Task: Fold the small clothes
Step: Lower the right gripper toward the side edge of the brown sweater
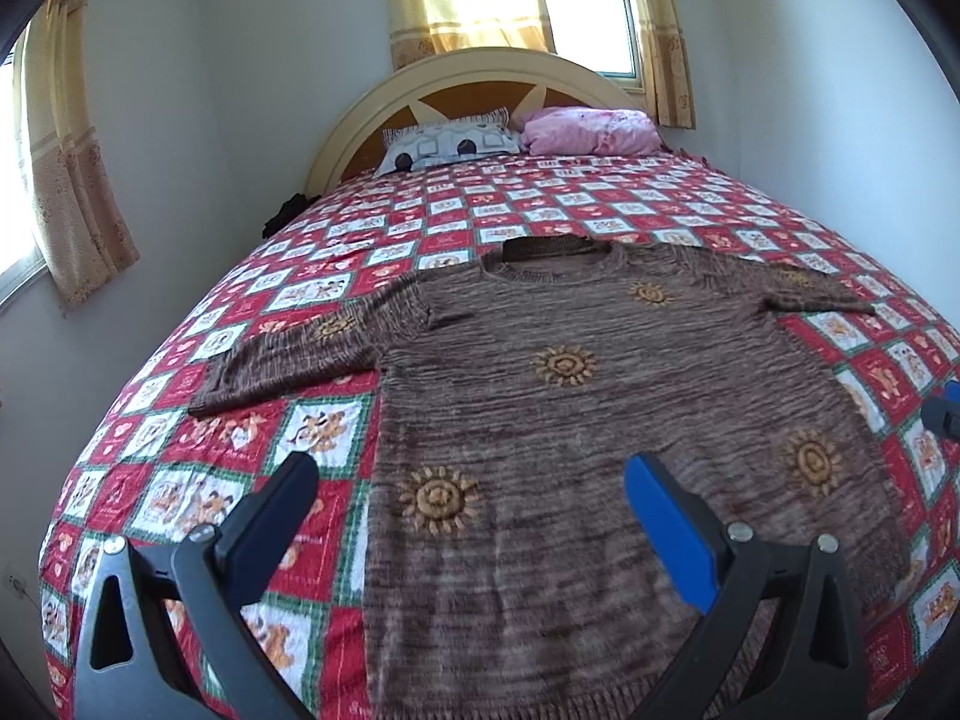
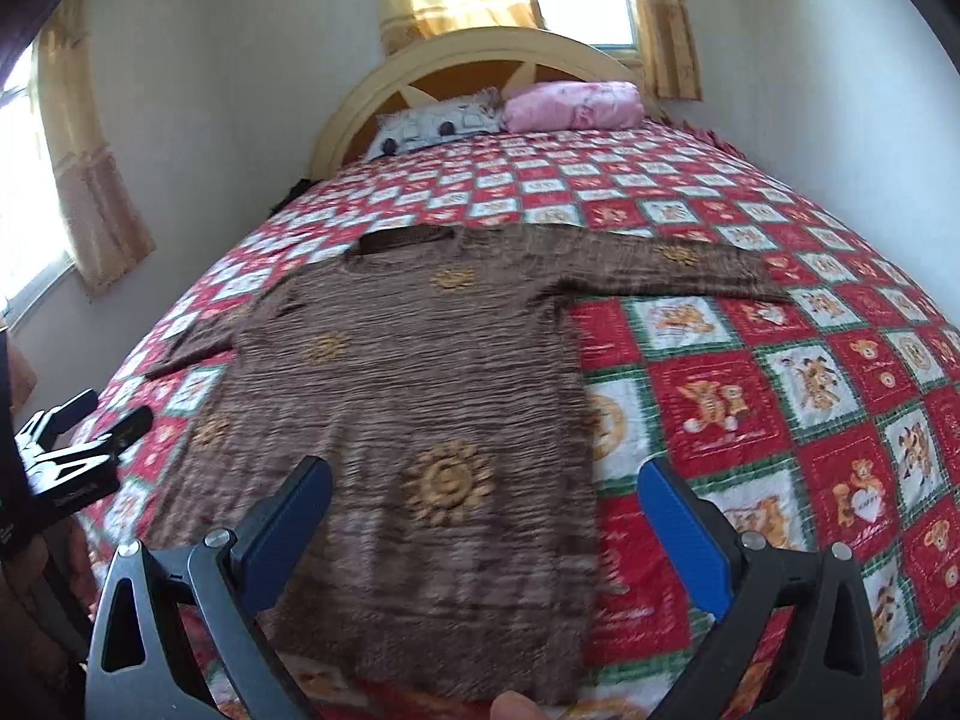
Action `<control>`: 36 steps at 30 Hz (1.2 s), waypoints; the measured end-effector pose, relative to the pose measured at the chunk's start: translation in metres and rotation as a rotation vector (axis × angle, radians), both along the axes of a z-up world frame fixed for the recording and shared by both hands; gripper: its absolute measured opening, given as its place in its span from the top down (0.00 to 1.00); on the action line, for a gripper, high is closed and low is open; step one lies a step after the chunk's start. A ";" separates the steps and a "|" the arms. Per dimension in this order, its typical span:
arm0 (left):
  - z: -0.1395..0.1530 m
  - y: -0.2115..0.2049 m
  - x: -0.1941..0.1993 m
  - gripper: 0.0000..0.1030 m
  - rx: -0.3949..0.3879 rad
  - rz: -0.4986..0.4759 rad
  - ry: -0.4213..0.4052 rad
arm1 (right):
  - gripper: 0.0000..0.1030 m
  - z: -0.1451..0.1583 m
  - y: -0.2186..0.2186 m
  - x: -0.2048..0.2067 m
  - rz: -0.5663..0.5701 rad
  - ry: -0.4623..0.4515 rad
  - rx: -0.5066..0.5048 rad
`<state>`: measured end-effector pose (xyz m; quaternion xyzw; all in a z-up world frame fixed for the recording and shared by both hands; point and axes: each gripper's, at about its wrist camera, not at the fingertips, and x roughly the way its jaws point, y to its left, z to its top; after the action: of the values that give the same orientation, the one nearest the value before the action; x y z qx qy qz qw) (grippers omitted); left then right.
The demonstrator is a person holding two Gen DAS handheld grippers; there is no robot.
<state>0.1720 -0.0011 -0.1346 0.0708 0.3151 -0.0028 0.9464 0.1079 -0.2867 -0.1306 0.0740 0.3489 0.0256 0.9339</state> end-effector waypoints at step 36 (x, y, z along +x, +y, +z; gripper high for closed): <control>-0.079 0.035 0.154 0.00 0.009 0.087 0.218 | 0.39 -0.065 -0.262 0.202 -0.466 0.147 0.317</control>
<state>0.3259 0.0342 -0.2136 0.0605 0.4191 0.0320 0.9054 0.3101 -0.5486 -0.1959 0.2989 0.3808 -0.1411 0.8636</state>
